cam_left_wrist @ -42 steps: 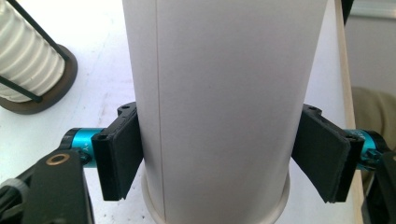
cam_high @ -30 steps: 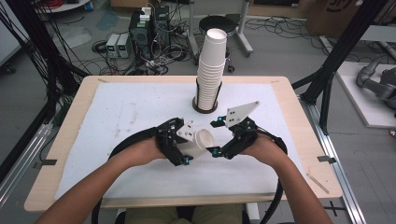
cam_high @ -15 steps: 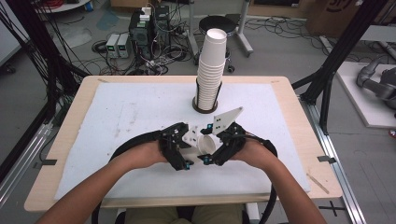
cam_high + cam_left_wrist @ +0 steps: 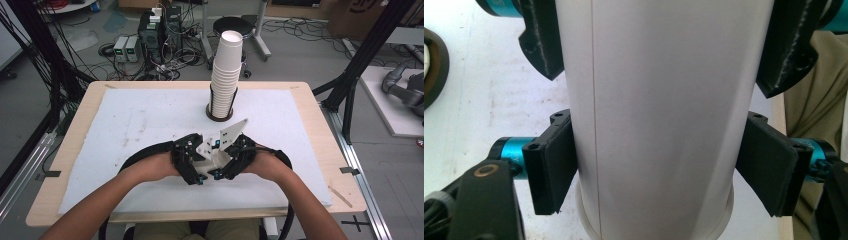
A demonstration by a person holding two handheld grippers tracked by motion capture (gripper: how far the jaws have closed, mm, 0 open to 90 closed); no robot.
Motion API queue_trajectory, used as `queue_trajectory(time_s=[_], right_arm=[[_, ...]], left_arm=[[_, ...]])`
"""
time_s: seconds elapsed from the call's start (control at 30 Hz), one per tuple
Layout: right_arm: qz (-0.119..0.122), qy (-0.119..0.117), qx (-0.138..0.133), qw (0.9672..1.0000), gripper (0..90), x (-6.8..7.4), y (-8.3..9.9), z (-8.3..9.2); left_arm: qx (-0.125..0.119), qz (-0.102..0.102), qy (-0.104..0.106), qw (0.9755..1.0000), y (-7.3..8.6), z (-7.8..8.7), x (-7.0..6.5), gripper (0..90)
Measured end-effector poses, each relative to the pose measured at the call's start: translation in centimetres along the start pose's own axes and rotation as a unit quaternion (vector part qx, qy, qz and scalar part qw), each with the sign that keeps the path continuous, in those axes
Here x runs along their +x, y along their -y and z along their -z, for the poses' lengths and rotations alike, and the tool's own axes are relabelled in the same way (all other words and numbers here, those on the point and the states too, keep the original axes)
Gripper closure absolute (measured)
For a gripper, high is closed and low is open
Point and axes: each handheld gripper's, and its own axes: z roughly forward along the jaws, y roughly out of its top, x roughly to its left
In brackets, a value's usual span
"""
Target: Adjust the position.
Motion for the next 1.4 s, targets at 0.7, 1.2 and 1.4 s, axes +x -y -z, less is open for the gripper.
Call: queue_trajectory(time_s=[0.7,1.2,1.4], right_arm=[[0.008,0.005,0.033,0.9994,27.9,0.5,0.5,-0.5],[-0.046,0.027,-0.074,0.9959,27.4,0.0,4.2,2.2],[-0.064,0.027,-0.149,0.9864,27.2,0.3,5.5,2.9]], left_arm=[[-0.087,0.005,0.019,0.996,0.7,1.0,0.3,18.1],[-0.299,0.101,-0.002,0.949,6.3,2.6,0.8,16.6],[-0.366,0.137,0.01,0.9204,7.7,2.0,0.5,14.2]])
